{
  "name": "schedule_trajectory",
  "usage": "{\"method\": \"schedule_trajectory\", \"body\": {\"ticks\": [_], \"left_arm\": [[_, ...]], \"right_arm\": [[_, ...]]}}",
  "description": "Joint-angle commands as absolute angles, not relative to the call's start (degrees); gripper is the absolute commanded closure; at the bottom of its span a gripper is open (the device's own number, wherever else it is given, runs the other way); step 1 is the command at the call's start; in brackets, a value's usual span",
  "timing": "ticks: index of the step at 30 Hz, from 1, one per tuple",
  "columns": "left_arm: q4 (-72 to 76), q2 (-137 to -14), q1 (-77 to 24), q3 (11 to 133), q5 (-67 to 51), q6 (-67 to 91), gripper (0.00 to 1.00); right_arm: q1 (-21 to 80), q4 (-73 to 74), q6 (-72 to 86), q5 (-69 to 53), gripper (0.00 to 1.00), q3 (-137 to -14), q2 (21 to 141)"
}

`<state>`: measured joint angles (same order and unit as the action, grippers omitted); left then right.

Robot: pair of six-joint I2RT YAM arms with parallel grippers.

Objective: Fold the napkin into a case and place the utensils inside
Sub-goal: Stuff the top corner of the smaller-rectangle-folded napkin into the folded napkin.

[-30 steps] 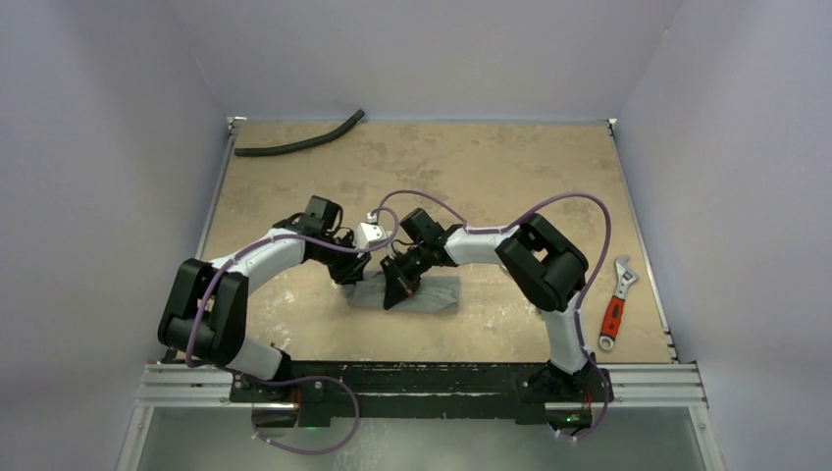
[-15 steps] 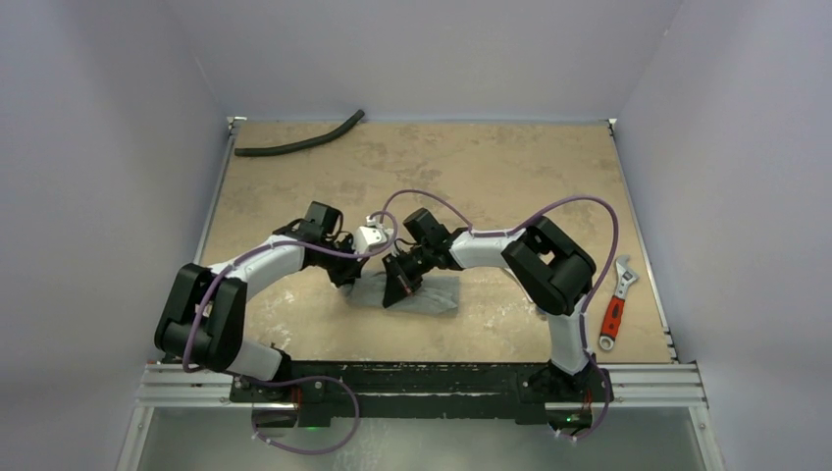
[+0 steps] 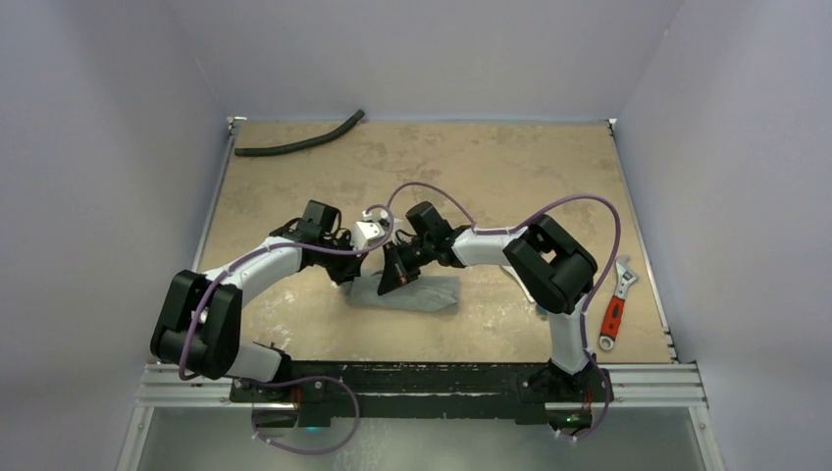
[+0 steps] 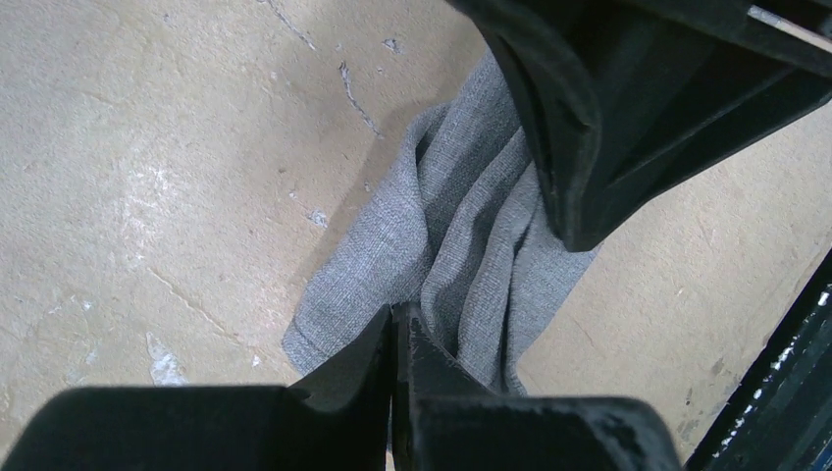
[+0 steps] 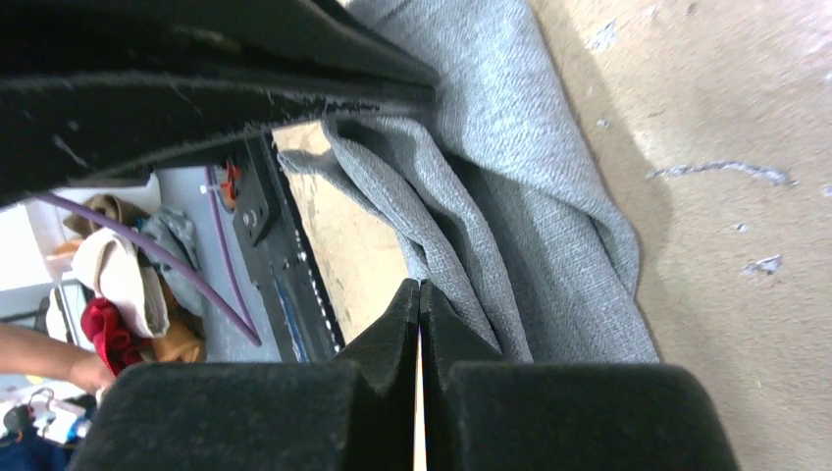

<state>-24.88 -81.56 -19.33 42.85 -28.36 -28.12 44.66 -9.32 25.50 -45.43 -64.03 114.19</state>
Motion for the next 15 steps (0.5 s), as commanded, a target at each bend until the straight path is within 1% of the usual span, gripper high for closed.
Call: {"method": "schedule_trajectory", "body": {"ticks": [1,11,15], "left_arm": [[-24.5,-80.2,-19.6,42.6,-28.8,-27.3,1.0],[-24.1,-79.8,-19.6,42.3,-28.2,-26.9,1.0],[-23.7,-79.8,-19.7,42.3,-28.4,-26.7,1.0]], "right_arm": [[45.1,-15.5,31.8,-42.5,1.0,-66.1,114.5],[46.3,-20.6,36.2,-40.0,1.0,-65.3,116.9],[46.9,-19.3,36.3,-37.3,1.0,-66.0,118.5]]}}
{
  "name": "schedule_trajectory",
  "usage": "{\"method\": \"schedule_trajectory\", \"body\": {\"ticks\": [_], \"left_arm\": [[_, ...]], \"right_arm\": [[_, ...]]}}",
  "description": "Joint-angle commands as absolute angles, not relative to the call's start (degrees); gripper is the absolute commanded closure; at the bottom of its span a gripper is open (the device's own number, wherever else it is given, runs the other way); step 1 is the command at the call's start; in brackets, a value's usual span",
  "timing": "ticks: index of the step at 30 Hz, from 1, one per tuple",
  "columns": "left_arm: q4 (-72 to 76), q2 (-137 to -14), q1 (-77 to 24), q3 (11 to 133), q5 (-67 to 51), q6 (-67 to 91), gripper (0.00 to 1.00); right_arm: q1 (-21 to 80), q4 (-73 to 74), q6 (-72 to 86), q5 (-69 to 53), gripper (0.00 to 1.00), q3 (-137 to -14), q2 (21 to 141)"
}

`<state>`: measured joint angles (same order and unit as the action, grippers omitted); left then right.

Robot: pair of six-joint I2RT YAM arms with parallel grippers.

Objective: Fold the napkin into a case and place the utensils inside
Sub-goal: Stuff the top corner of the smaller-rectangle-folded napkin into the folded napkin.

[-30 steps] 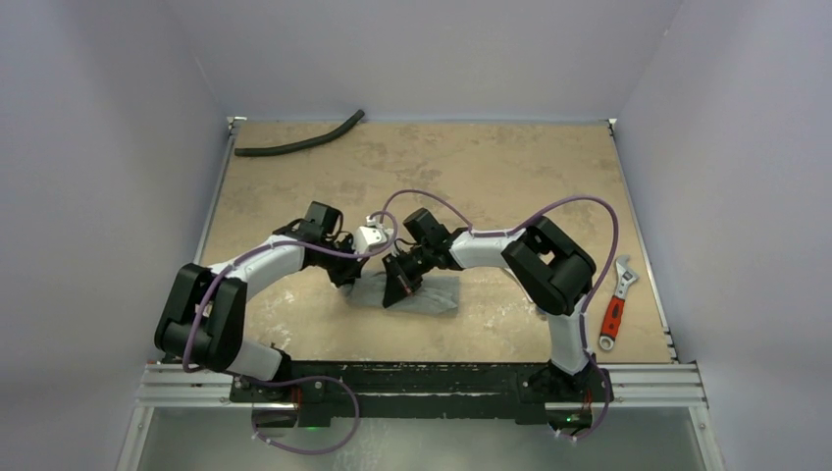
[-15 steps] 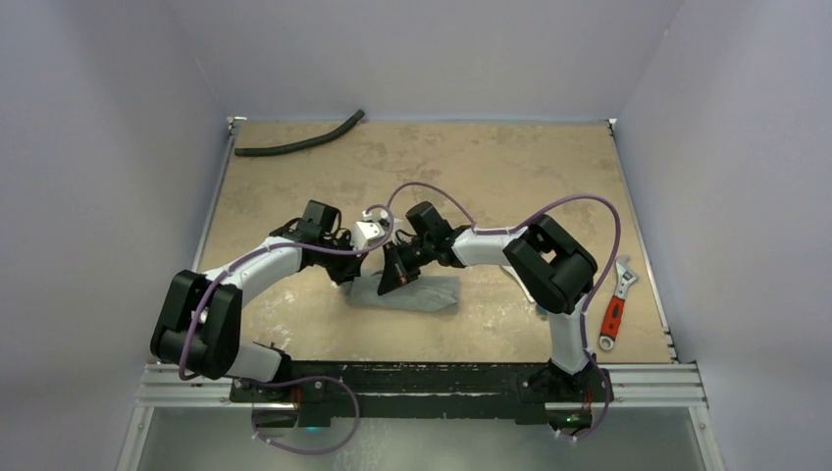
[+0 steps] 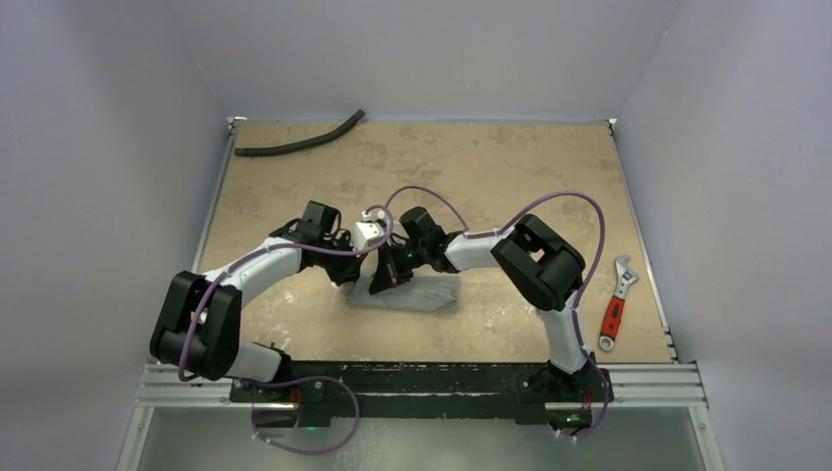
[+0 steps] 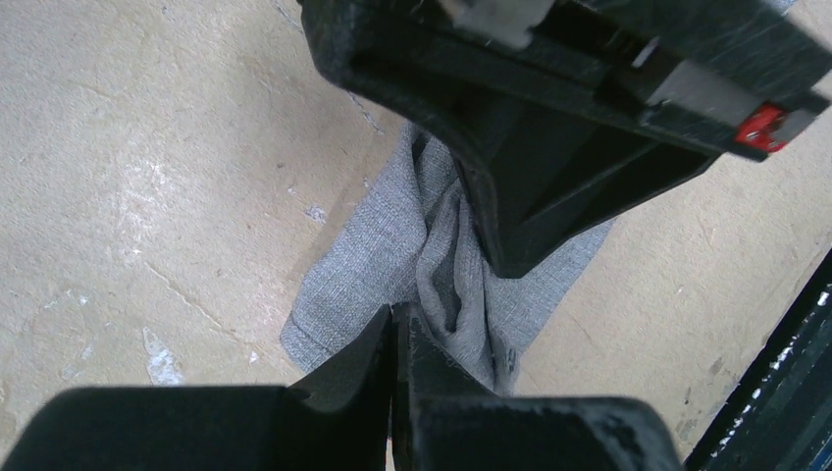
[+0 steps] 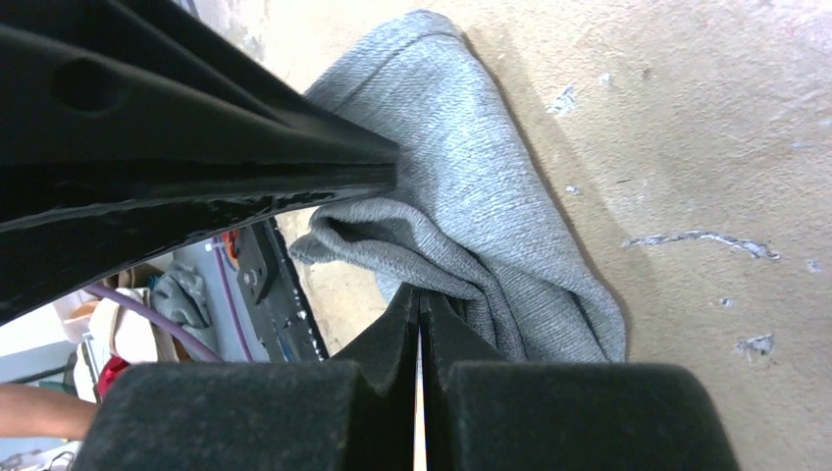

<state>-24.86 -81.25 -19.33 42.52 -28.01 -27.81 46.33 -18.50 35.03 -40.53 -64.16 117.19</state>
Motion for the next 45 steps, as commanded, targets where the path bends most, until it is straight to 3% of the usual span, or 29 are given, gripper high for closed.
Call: {"method": "schedule_trajectory", "body": {"ticks": [1,13,24,28,36,45], "left_arm": [[-23.8,-79.8,-19.7,42.3,-28.4,-26.7,1.0],[-21.0,-79.1,-19.6,44.6,-27.7,-22.8,1.0],[-25.8,-78.2,-20.0,45.9,-31.8,-26.0,1.0],[-25.5,-78.6,-21.0,42.6,-27.3,-29.9,0.87],[-20.4,-80.9,-22.9,41.4,-22.8,-31.0,0.85],[-19.9,-81.8,-26.4,39.1,-19.8,-31.6,0.76]], "right_arm": [[46.9,-18.9,36.4,-36.3,1.0,-65.7,118.5],[49.5,-13.3,34.6,-25.3,1.0,-62.1,117.8],[49.6,-13.3,34.6,-25.4,1.0,-57.5,118.3],[49.4,-16.6,34.1,-27.0,1.0,-56.2,116.9],[49.5,-20.1,32.5,-27.0,1.0,-54.6,117.2],[49.4,-20.1,33.2,-28.9,1.0,-53.8,116.8]]}}
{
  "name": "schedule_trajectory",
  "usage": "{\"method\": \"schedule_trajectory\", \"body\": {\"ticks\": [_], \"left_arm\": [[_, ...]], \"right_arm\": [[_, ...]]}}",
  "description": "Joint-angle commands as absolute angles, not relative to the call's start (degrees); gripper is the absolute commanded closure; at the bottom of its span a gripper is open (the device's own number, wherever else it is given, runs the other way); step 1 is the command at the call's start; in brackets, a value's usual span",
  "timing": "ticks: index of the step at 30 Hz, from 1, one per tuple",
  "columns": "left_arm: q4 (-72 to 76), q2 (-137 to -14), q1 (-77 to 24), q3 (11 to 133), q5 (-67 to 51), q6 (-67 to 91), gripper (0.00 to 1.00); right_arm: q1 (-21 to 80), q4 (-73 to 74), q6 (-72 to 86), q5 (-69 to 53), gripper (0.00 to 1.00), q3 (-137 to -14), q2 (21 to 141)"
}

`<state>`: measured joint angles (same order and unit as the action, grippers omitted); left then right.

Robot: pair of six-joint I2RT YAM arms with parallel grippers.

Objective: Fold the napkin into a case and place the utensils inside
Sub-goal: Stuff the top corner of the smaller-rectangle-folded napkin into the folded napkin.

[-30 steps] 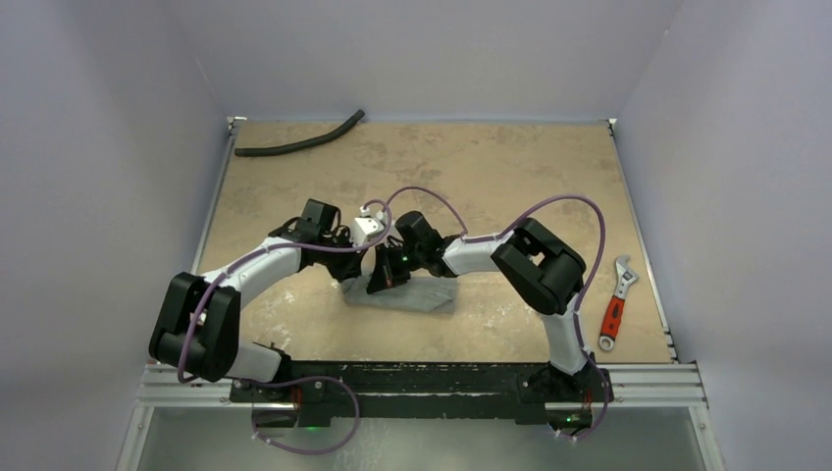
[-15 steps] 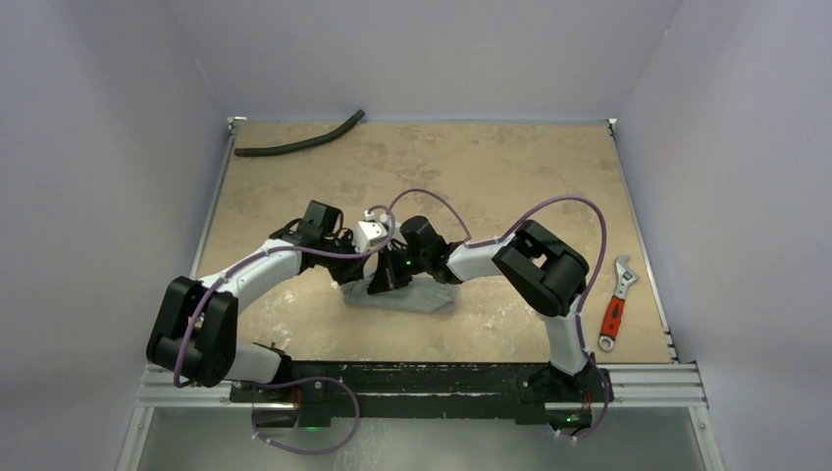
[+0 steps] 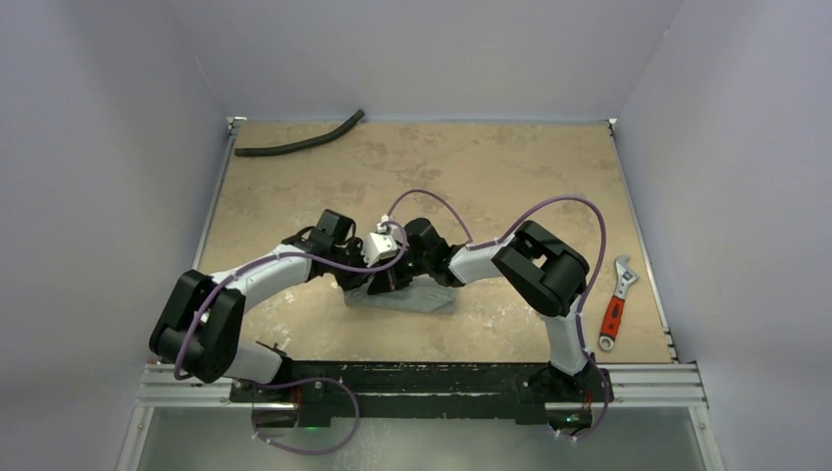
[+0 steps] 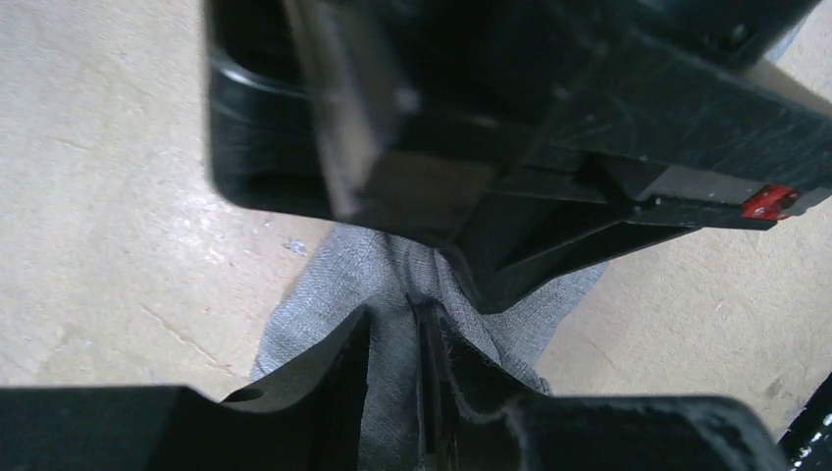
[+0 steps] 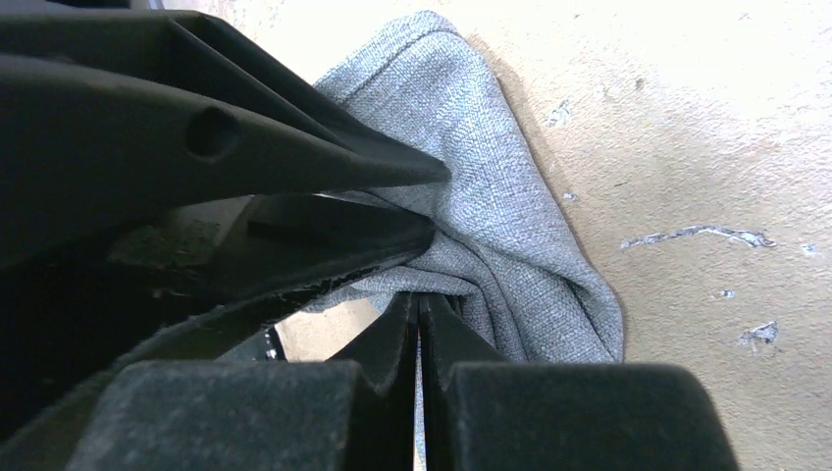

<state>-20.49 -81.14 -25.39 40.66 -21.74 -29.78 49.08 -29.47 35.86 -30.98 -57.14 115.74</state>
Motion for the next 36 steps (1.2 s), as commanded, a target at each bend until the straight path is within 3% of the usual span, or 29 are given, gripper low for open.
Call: {"method": "schedule_trajectory", "body": {"ticks": [1,5,12,14,16,22,26,36], "left_arm": [[-20.4,-82.0,-26.4,39.2,-19.6,-31.9,0.74],[-20.2,-82.8,-27.2,39.1,-17.0,-33.1,0.66],[-14.5,-84.1,-27.4,38.8,-9.6,-32.4,0.74],[-14.5,-84.6,-27.4,38.7,-10.7,-32.3,0.83],[-14.9,-84.5,-27.4,38.9,-11.8,-31.7,0.99],[-18.1,-82.7,-27.3,42.0,-12.9,-26.1,1.0],[-19.5,-80.3,-26.9,43.0,-15.0,-21.9,1.0],[-20.9,-76.5,-26.7,44.3,-16.1,-20.2,1.0]], "right_arm": [[49.4,-20.2,33.3,-29.0,1.0,-53.7,116.7],[49.1,-21.9,34.2,-30.0,1.0,-53.3,117.1],[49.1,-23.1,34.6,-31.1,1.0,-52.5,117.5],[49.1,-23.3,34.9,-31.3,1.0,-52.3,117.8],[49.1,-23.4,35.1,-31.4,1.0,-51.9,117.8],[48.6,-23.2,35.9,-30.7,1.0,-51.1,117.3],[48.1,-22.9,36.2,-29.7,0.94,-50.6,116.5],[48.0,-17.9,33.6,-27.7,0.98,-51.4,117.2]]}}
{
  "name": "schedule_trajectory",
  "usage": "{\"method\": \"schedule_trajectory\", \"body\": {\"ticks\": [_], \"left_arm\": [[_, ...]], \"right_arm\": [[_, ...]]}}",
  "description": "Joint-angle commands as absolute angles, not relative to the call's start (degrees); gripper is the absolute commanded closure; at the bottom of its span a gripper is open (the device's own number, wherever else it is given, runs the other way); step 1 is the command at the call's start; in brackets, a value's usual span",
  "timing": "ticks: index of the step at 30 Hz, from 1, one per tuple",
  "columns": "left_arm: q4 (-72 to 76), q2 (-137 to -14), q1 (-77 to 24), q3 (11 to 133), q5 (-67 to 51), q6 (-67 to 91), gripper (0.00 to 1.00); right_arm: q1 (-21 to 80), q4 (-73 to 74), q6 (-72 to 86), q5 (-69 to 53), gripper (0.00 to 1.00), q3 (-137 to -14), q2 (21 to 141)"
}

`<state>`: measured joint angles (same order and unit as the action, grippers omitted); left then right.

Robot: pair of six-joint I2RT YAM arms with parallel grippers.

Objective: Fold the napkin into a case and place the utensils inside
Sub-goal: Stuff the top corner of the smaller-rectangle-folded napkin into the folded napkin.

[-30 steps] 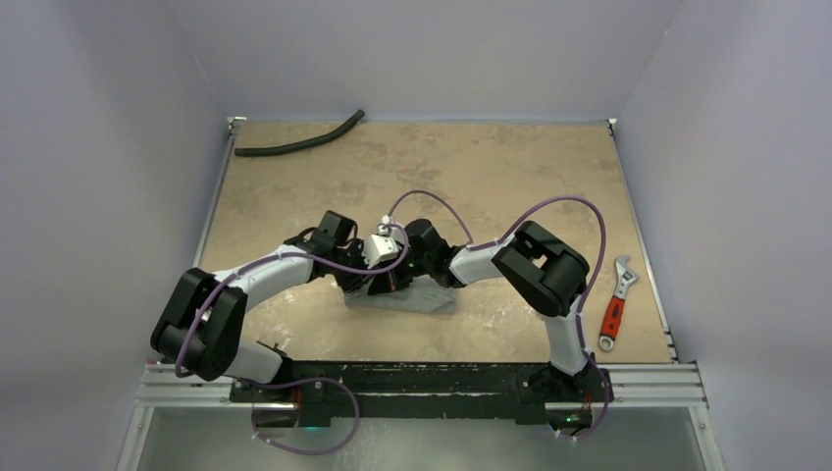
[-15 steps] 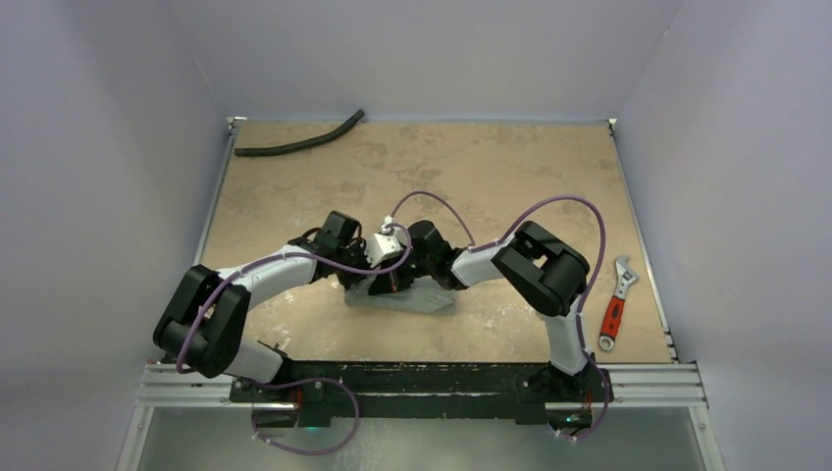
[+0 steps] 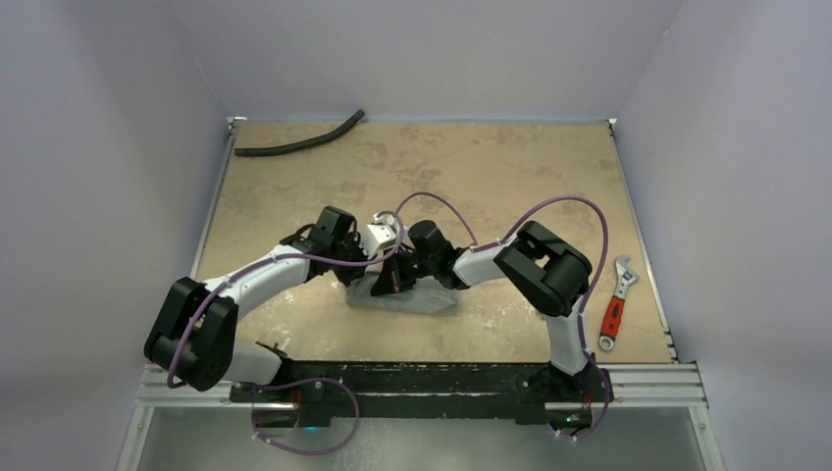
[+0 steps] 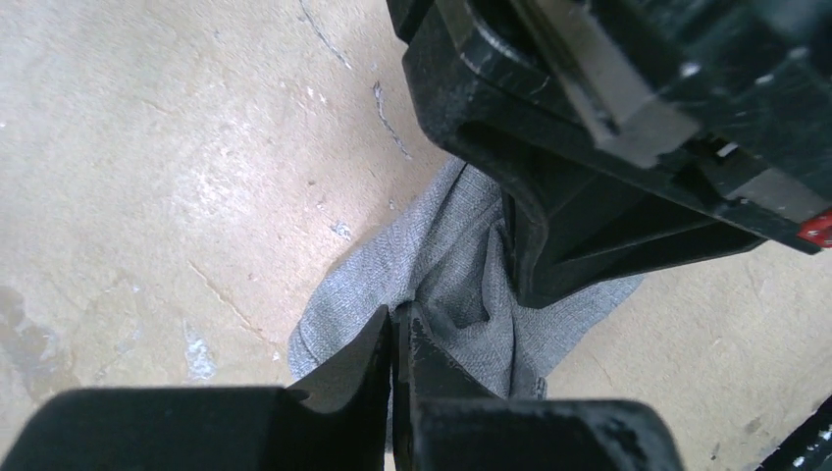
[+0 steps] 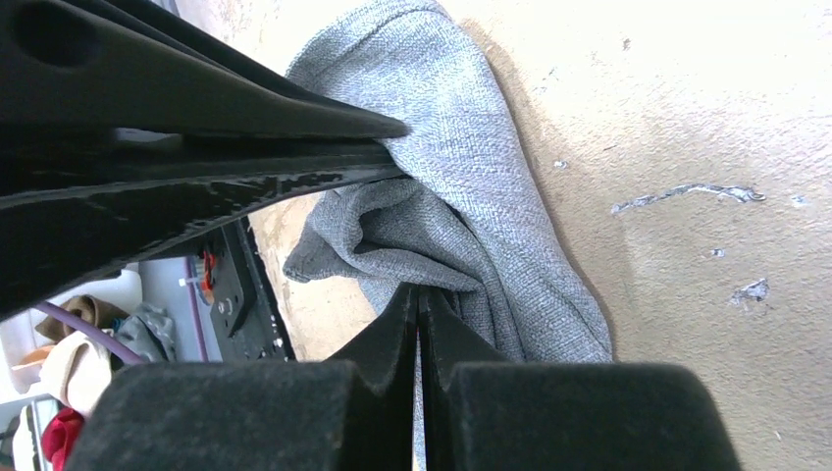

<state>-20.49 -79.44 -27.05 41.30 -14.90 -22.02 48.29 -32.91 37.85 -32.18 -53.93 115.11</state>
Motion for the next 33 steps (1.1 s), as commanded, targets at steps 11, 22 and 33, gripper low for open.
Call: {"method": "schedule_trajectory", "body": {"ticks": [11,22,33], "left_arm": [[-21.6,-76.3,-26.8,41.9,-18.0,-22.0,1.0],[-21.9,-75.4,-26.8,41.8,-22.6,-21.2,1.0],[-22.6,-74.7,-27.1,39.3,-20.3,-26.0,1.0]], "right_arm": [[46.9,-13.9,34.1,-26.2,0.97,-56.3,115.0],[47.1,-13.6,37.7,-31.2,0.98,-62.0,114.7],[46.8,-18.8,45.3,-29.1,1.0,-65.0,118.4]]}}
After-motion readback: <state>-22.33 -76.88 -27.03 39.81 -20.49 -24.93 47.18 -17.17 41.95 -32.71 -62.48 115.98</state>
